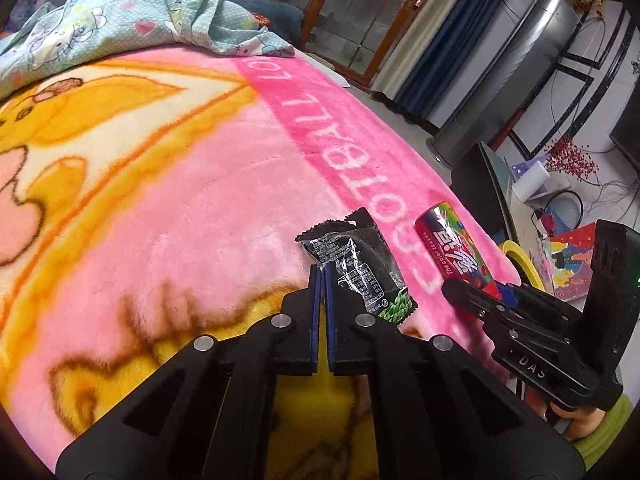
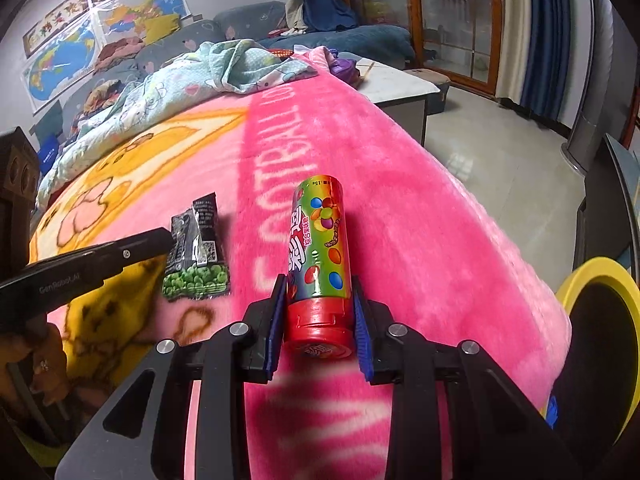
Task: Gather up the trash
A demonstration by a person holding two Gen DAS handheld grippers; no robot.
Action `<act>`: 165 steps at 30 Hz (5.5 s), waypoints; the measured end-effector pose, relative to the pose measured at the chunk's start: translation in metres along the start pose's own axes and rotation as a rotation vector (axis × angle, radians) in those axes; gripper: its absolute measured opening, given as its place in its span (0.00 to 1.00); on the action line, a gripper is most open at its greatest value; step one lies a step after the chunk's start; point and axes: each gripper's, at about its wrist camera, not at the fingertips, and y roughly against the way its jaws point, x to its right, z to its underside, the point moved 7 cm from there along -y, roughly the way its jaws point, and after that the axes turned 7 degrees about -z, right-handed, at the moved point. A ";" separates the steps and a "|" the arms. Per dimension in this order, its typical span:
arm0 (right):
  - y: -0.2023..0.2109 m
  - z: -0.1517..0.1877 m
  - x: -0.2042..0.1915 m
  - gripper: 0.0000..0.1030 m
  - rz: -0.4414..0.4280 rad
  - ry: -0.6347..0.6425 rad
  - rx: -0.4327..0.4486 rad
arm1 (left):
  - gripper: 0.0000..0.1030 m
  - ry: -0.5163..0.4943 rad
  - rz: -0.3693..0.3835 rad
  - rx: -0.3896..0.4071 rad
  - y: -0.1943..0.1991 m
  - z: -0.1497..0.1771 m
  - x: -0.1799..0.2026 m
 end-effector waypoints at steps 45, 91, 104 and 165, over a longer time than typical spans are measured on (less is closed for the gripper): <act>0.133 0.011 0.091 0.28 0.069 -0.272 0.237 | 0.00 -0.321 0.198 0.061 0.036 0.019 0.157; 0.210 0.118 0.240 0.28 0.337 -0.587 0.349 | 0.00 -0.649 0.316 0.023 0.005 0.069 0.318; 0.205 0.136 0.257 0.28 0.329 -0.634 0.342 | 0.00 -0.648 0.341 0.009 -0.018 0.060 0.354; 0.219 0.064 0.002 0.94 0.489 -0.189 0.540 | 0.89 -0.349 0.048 0.326 0.116 0.015 0.080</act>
